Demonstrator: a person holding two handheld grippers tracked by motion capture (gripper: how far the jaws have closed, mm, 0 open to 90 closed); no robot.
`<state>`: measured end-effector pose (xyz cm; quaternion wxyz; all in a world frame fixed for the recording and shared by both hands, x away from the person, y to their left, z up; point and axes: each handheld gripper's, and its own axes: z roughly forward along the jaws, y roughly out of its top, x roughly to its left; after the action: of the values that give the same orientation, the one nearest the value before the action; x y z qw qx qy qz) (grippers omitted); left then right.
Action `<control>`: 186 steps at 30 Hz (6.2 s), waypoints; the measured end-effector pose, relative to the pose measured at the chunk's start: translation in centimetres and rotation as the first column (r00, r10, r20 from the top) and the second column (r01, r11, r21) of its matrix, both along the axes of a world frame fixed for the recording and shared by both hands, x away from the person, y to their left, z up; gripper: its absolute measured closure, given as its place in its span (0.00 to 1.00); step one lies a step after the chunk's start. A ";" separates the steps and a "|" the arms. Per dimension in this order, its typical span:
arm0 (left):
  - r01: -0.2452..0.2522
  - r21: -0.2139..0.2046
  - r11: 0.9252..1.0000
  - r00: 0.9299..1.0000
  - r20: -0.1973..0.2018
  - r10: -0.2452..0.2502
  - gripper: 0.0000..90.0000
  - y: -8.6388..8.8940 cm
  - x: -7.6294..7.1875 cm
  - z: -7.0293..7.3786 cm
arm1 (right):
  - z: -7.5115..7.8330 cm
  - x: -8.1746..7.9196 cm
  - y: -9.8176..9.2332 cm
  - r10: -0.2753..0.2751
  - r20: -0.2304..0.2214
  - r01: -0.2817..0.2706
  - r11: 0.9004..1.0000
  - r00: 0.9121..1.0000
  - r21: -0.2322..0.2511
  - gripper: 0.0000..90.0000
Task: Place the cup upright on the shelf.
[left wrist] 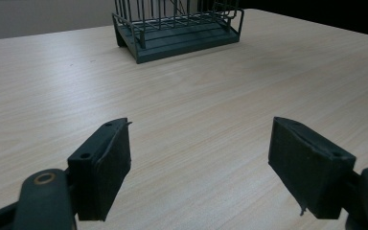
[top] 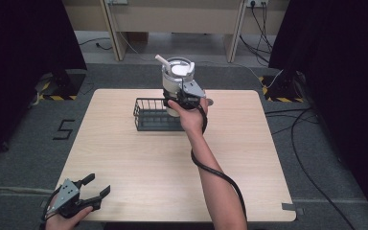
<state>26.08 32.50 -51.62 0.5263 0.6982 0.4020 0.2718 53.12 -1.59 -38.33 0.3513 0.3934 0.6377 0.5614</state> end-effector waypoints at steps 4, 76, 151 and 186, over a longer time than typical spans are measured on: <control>-0.001 0.001 1.000 1.000 0.000 0.001 0.24 0.0 0.0 0.0 | -0.1 0.4 0.3 -0.002 0.002 0.002 1.000 1.000 -0.003 0.11; 0.000 0.001 1.000 1.000 0.004 0.000 0.25 0.3 0.0 0.1 | -4.3 3.7 2.5 -0.014 -0.109 0.008 0.998 0.994 -0.054 0.10; 0.005 0.025 1.000 1.000 0.006 -0.005 0.24 -0.1 0.0 0.0 | -4.0 -4.1 -2.0 -0.008 -0.056 0.007 1.000 0.998 -0.002 0.07; -0.002 0.030 1.000 1.000 0.002 0.002 0.24 -0.1 -0.1 0.0 | -5.2 -7.8 -7.2 -0.056 -0.075 0.054 0.998 0.996 -0.027 0.09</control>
<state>26.01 32.36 -51.59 0.5159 0.7054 0.3979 0.2793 45.31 -8.76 -43.54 0.3470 0.4275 0.6463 0.5283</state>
